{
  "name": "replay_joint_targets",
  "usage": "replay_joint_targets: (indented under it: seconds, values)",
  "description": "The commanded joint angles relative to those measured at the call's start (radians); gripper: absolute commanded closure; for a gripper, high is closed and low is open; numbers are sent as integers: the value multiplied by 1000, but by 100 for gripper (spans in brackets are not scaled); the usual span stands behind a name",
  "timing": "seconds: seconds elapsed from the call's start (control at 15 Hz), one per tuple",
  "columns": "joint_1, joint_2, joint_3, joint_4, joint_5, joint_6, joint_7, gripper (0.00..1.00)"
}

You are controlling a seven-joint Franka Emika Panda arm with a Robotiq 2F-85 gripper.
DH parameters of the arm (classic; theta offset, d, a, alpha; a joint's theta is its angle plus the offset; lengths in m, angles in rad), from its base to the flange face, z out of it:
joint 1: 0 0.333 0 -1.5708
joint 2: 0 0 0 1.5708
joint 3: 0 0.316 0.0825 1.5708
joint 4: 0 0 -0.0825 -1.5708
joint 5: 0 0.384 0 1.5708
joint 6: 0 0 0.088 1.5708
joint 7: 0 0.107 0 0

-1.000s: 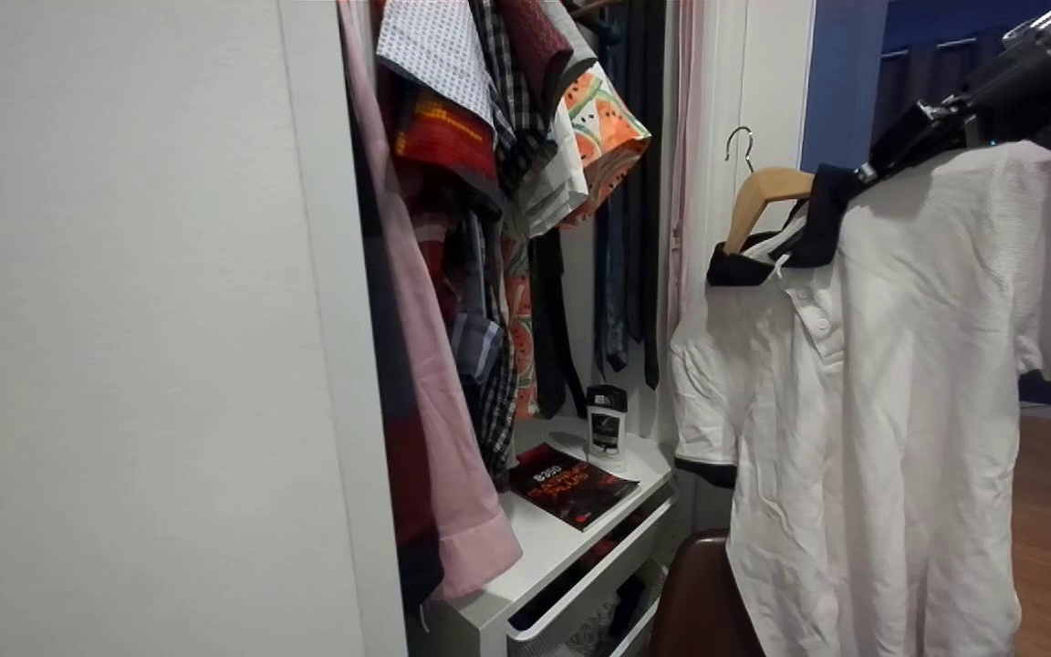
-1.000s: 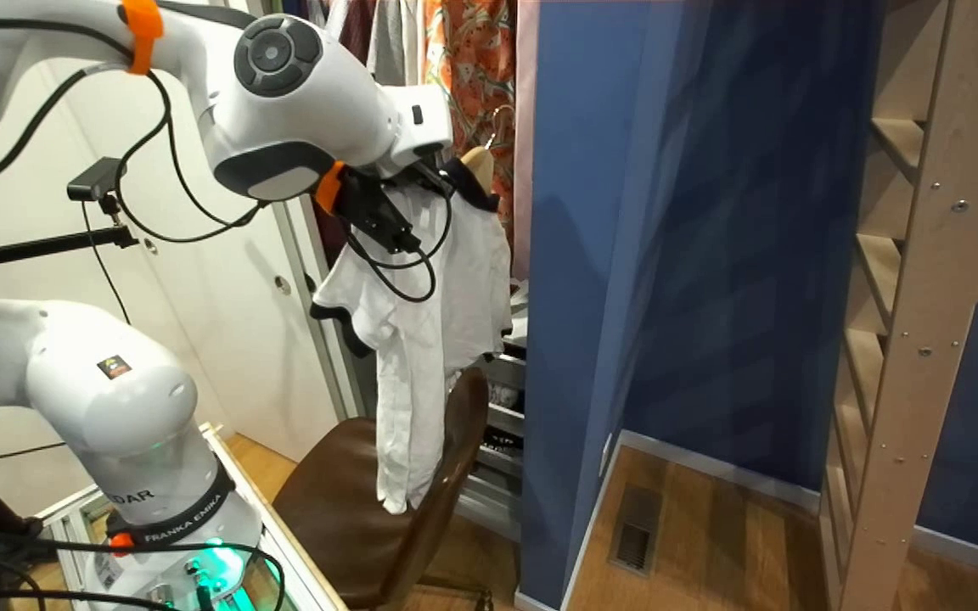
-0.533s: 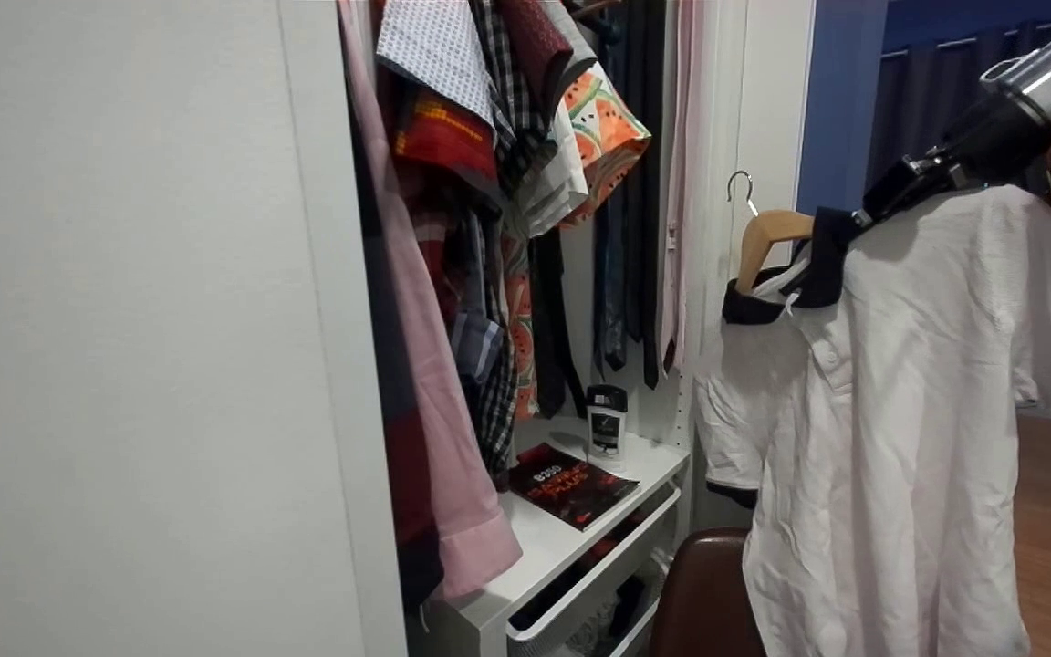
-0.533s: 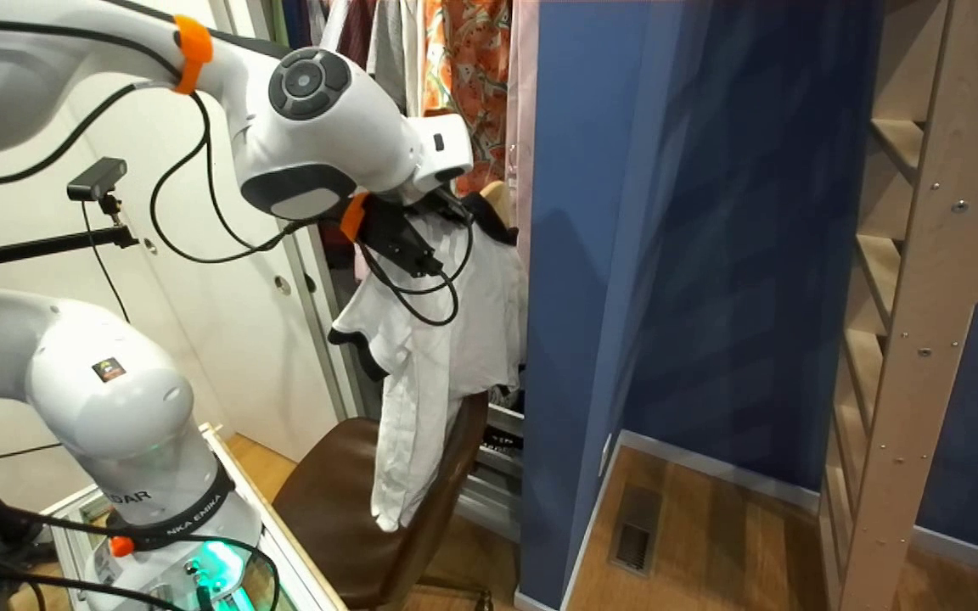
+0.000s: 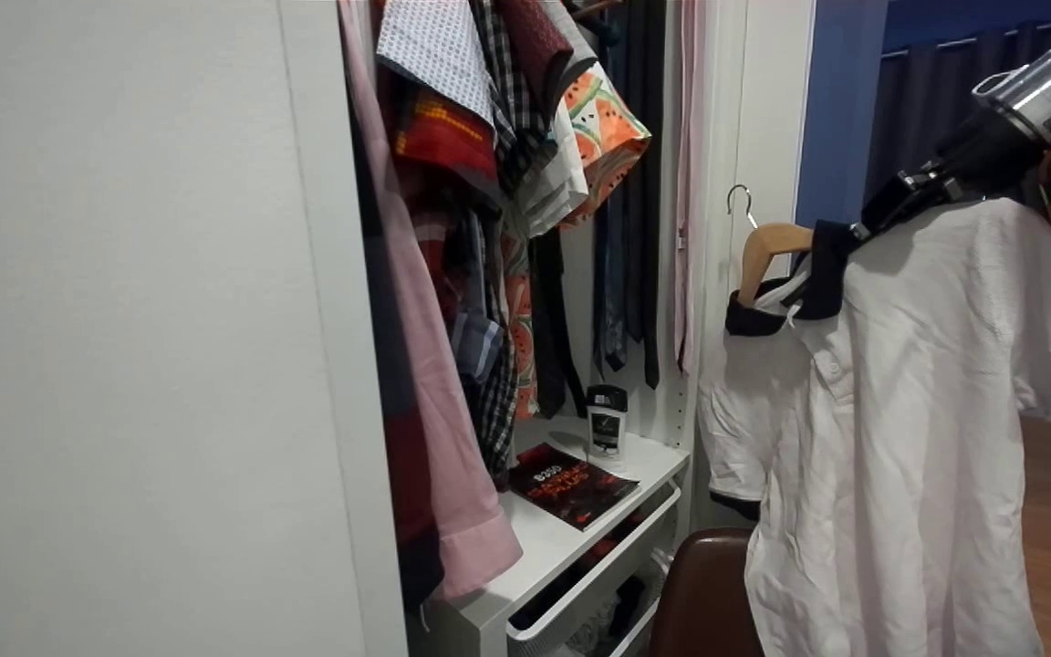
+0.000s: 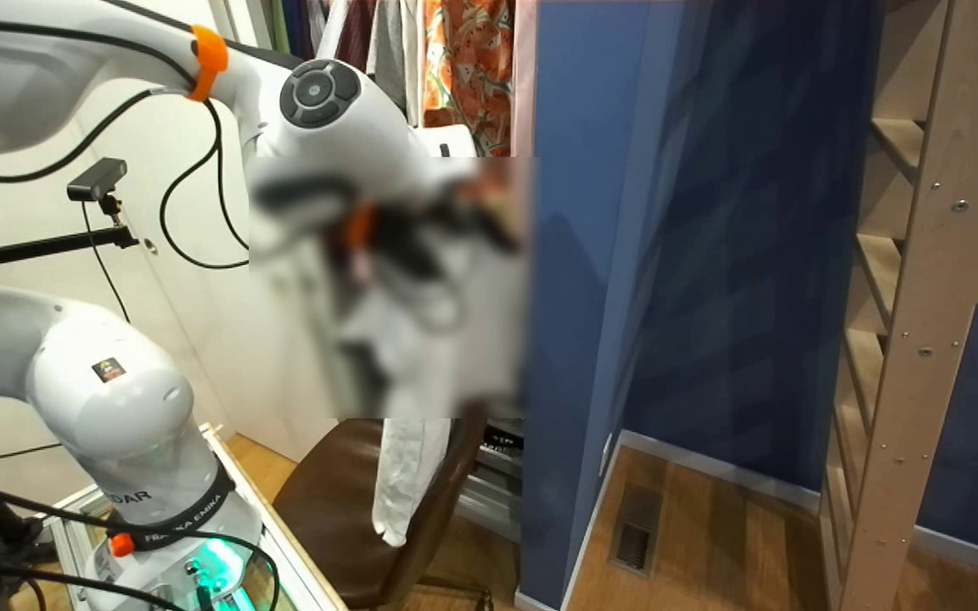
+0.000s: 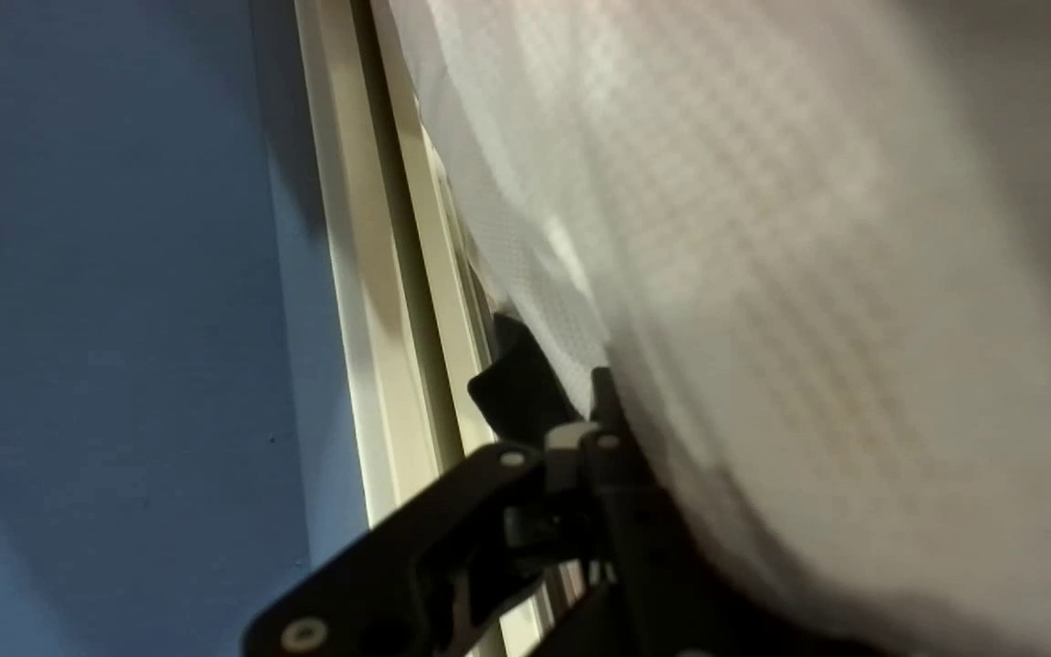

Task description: Unhang the white and black shirt from the rail

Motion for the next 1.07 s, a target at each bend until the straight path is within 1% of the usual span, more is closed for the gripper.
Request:
replay_joint_targets:
  seconds: [0.0,0.07,0.13,0.33,0.47,0.6,0.73,0.87,1.0]
  values:
    - [58,24,-83,8,18,26,-65,95]
    - [84,22,-114,11,19,19,-94,95]
    - [92,33,-132,11,6,23,-129,95]
    - [146,45,-203,10,16,38,-225,95]
    - [195,54,-251,10,30,61,-277,95]
    - [246,72,-291,10,41,107,-309,95]
    - [303,91,-324,9,57,182,-317,95]
    - [381,104,-358,4,93,307,-309,95]
    - [450,132,-393,9,105,408,-302,95]
